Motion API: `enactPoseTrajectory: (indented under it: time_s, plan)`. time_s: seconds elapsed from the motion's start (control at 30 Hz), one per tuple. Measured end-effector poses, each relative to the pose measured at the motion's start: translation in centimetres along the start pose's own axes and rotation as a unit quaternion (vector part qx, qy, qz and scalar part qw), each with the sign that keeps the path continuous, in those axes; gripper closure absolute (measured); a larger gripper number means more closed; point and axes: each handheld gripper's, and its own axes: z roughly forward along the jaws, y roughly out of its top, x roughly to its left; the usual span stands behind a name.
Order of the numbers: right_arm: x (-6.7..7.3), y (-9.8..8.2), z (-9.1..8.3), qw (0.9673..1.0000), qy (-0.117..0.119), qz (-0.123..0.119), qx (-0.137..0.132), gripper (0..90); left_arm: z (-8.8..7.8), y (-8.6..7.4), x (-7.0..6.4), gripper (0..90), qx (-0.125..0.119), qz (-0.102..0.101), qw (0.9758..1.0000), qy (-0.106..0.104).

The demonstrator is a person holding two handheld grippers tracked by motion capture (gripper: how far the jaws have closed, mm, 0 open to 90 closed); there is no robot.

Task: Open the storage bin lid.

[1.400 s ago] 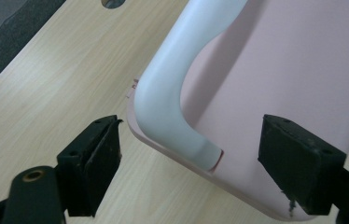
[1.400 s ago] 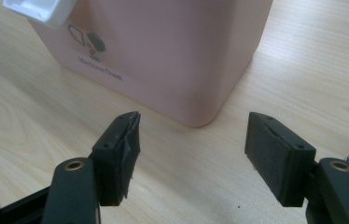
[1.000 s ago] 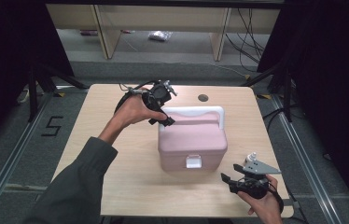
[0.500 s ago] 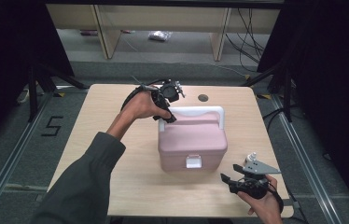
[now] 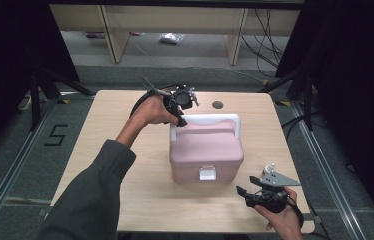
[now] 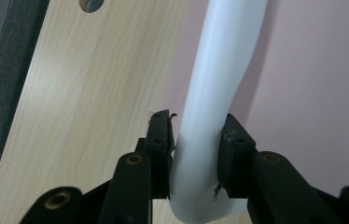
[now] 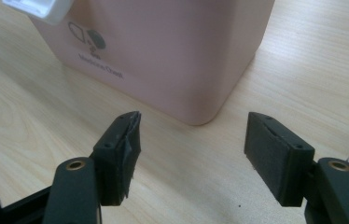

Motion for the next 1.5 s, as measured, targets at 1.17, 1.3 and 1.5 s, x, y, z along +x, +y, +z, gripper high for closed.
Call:
enactPoseTrajectory:
  time_s: [1.17, 1.3, 1.5]
  plan:
    - [0.9, 2.5, -2.7, 0.9934, 0.061, -0.010, -0.096, 81.3, -2.5, 1.1, 1.3, 71.5, -0.005, 0.026, 0.9995, -0.019]
    - [1.0, 3.1, -2.4, 0.9924, 0.055, -0.024, -0.108, 83.7, -2.6, 1.1, 1.4, 71.6, -0.005, 0.026, 0.9994, -0.024]
    - [0.7, 4.2, -2.2, 0.9919, 0.050, -0.030, -0.113, 85.0, -2.7, 1.0, 1.7, 71.6, -0.012, 0.022, 0.9994, -0.025]
